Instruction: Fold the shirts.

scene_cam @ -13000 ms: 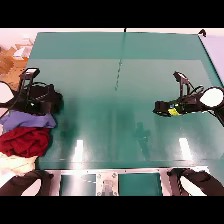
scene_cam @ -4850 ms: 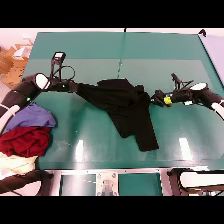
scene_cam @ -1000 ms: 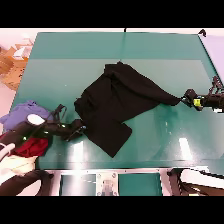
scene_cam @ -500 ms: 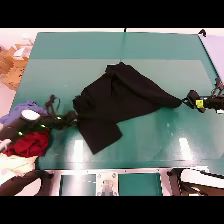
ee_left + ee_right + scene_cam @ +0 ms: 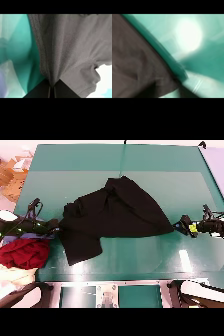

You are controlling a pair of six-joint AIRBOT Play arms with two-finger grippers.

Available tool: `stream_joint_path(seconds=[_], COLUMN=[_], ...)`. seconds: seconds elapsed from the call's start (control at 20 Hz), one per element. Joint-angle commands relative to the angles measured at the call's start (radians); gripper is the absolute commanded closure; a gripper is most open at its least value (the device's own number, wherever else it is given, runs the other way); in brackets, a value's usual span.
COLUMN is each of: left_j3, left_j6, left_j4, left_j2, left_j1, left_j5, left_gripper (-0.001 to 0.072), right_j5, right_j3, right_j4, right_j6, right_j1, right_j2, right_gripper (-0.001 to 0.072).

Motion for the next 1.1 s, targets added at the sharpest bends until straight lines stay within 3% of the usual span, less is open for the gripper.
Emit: stream_joint_path(seconds=[0.0, 0.1, 0.35, 0.65, 0.7, 0.8, 0.85, 1.05], left_j3=[0.007, 0.007, 0.007, 0.007, 0.007, 0.008, 0.015, 0.241], left_j6=[0.017, 0.018, 0.028, 0.027, 0.027, 0.028, 0.028, 0.01], left_j4=[0.021, 0.022, 0.021, 0.018, 0.014, 0.012, 0.013, 0.011], left_j2=[-0.001, -0.001, -0.001, -0.001, -0.001, 0.0, 0.0, 0.014], left_j1=[0.011, 0.011, 0.011, 0.011, 0.011, 0.011, 0.011, 0.011], left_j5=[-0.02, -0.02, -0.017, -0.019, -0.019, -0.018, -0.019, -0.158], left_gripper=[0.0686, 0.0686, 0.0686, 0.0686, 0.0686, 0.0686, 0.0686, 0.0687], right_j5=[0.142, 0.204, 0.199, 0.069, 0.059, 0.067, 0.102, 0.268], right_j3=[0.03, 0.068, 0.047, 0.02, 0.025, 0.043, 0.061, 0.207], right_j4=[0.001, -0.008, -0.014, 0.13, 0.167, 0.201, 0.207, 0.287], right_j6=[-0.003, -0.022, -0.042, -0.144, -0.168, -0.217, -0.227, -0.234], right_j1=[-0.035, -0.088, -0.131, 0.006, 0.028, 0.056, 0.056, 0.041], right_j2=[0.003, 0.003, -0.071, -0.202, -0.218, -0.23, -0.229, -0.12], right_gripper=[0.0202, 0.02, 0.0202, 0.0225, 0.0273, 0.0645, 0.07, 0.0701])
